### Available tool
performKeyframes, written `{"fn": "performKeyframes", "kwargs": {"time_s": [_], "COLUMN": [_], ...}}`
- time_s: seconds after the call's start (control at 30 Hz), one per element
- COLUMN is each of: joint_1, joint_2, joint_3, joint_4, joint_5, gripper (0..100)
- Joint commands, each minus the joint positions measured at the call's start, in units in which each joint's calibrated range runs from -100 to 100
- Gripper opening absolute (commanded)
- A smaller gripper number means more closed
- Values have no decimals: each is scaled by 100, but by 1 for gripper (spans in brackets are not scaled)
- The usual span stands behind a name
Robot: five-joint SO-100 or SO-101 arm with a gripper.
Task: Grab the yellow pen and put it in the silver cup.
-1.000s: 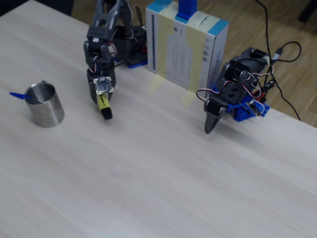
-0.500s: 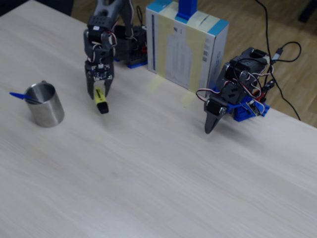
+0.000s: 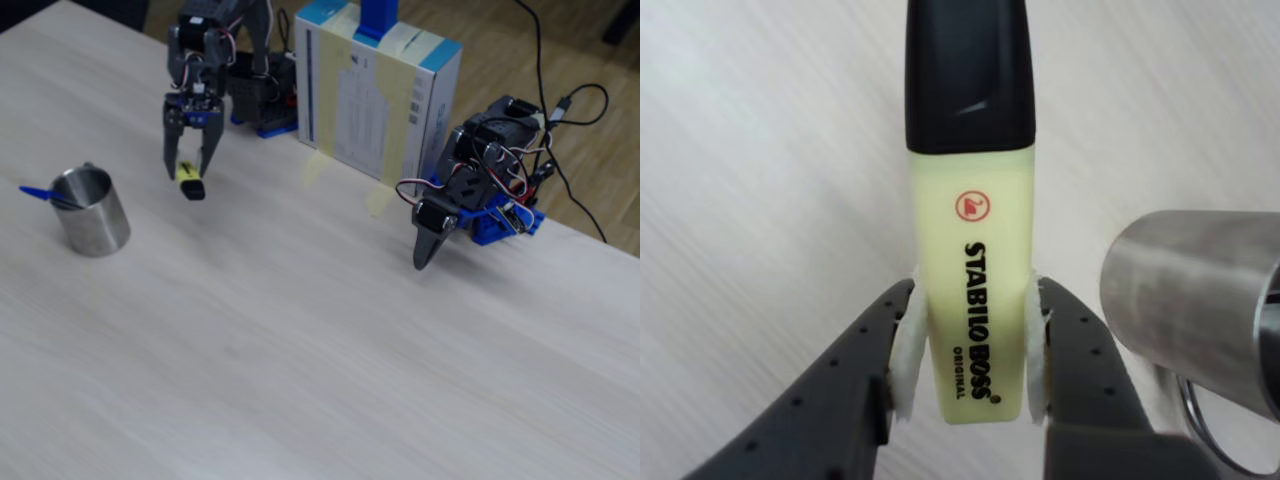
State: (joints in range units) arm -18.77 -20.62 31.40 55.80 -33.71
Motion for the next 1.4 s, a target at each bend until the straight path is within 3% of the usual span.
{"fn": "performKeyframes", "kwargs": {"time_s": [0.0, 0.7, 1.37], "joint_1": [28, 218, 461], "joint_2": [-375, -2127, -3082], "joint_3": [-63, 2161, 3064], "joint_4": [-67, -3680, -4189], "joint_5": [-23, -23, -614], "gripper": [10, 9, 9]}}
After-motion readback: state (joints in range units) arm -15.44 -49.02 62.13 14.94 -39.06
